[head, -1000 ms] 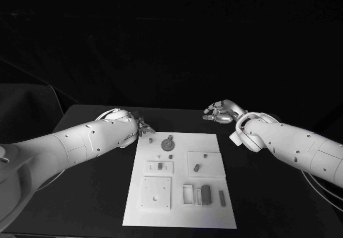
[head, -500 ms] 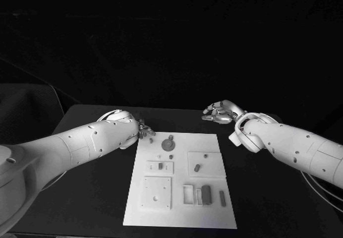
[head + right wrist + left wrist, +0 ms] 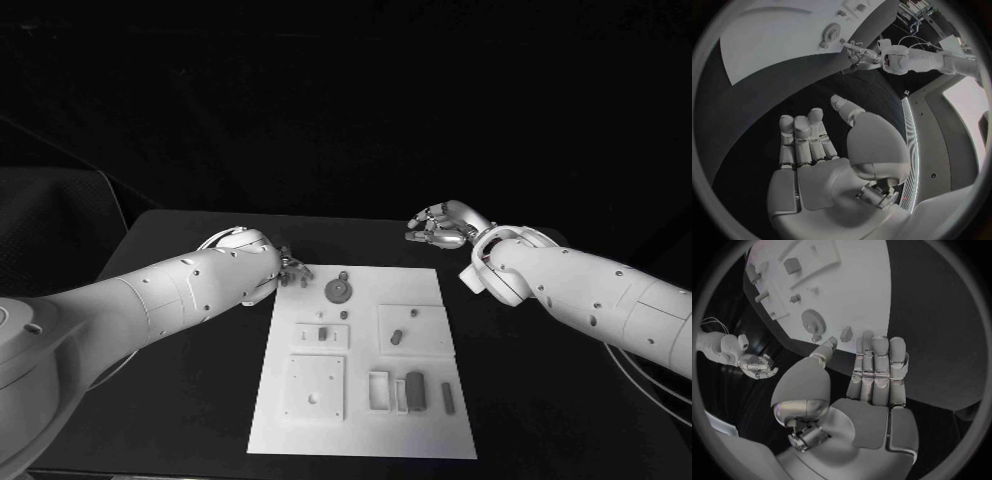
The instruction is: Assemble the parts on the task board
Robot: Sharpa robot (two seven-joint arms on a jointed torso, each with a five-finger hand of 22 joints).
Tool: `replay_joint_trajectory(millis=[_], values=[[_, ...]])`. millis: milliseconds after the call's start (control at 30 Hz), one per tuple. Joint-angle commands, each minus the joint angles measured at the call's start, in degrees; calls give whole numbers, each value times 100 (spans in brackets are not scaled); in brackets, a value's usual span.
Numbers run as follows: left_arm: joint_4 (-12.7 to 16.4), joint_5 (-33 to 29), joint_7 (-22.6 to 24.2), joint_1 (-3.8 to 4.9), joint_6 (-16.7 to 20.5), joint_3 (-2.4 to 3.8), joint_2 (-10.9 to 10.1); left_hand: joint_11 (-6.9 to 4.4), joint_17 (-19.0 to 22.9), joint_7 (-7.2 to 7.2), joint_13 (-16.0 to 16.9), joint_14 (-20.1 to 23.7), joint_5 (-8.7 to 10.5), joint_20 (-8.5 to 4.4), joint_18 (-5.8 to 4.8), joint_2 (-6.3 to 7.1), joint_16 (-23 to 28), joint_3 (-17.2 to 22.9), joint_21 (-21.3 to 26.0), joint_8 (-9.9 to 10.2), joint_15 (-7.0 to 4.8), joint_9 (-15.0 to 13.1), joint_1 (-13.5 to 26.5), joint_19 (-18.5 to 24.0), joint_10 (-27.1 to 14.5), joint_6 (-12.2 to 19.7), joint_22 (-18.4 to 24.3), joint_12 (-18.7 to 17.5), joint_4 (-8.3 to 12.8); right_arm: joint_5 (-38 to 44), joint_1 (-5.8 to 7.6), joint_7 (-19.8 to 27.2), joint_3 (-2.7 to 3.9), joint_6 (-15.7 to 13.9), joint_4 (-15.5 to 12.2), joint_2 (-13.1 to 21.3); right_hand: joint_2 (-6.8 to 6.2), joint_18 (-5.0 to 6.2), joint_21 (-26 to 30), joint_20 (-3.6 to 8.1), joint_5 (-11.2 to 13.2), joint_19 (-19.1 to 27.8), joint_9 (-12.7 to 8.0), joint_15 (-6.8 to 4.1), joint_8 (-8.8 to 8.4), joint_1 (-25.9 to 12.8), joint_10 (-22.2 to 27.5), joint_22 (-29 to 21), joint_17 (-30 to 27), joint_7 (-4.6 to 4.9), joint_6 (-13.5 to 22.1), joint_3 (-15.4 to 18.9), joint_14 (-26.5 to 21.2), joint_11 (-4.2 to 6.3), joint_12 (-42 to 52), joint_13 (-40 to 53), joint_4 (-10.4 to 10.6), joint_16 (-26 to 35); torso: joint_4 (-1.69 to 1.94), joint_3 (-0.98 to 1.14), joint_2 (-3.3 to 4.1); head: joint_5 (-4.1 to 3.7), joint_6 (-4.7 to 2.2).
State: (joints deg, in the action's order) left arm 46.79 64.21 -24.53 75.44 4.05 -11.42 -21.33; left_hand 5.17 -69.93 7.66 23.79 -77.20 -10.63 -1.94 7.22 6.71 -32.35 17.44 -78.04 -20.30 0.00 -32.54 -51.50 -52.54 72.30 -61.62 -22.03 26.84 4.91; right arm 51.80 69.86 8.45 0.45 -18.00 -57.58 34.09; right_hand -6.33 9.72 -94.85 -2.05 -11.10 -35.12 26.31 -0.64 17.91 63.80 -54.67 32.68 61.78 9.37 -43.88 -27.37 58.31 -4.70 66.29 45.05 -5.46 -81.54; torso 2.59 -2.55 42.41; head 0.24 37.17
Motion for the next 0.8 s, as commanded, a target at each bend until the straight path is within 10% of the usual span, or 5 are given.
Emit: replay_joint_trajectory(millis=[33,800], values=[[-26,-72,74,-13,-72,3,36,-11,-7,11,7,-57,6,-11,68,-54,-33,12,-26,-28,-2,-5,-18,-50,46,-36,-7,38,-12,6,-3,38,0,72,-8,-15,13,-63,-111,10,29,29,-6,-3,15,-54,23,-6,-8,39,-9,-2,-48,-8,0,-8,39,30,2,1,-1,-5,10],[-108,-12,137,-82,66,4,132,-35,-26,0,17,-95,-1,-35,94,-160,-79,109,-69,-27,-36,-15,-192,-109,72,-82,-23,77,60,6,-4,37,0,79,-16,-32,13,-63,-112,10,29,30,-6,-2,16,-59,23,-7,-9,39,-8,-3,-48,-8,1,-10,41,29,6,6,-6,-4,12]])
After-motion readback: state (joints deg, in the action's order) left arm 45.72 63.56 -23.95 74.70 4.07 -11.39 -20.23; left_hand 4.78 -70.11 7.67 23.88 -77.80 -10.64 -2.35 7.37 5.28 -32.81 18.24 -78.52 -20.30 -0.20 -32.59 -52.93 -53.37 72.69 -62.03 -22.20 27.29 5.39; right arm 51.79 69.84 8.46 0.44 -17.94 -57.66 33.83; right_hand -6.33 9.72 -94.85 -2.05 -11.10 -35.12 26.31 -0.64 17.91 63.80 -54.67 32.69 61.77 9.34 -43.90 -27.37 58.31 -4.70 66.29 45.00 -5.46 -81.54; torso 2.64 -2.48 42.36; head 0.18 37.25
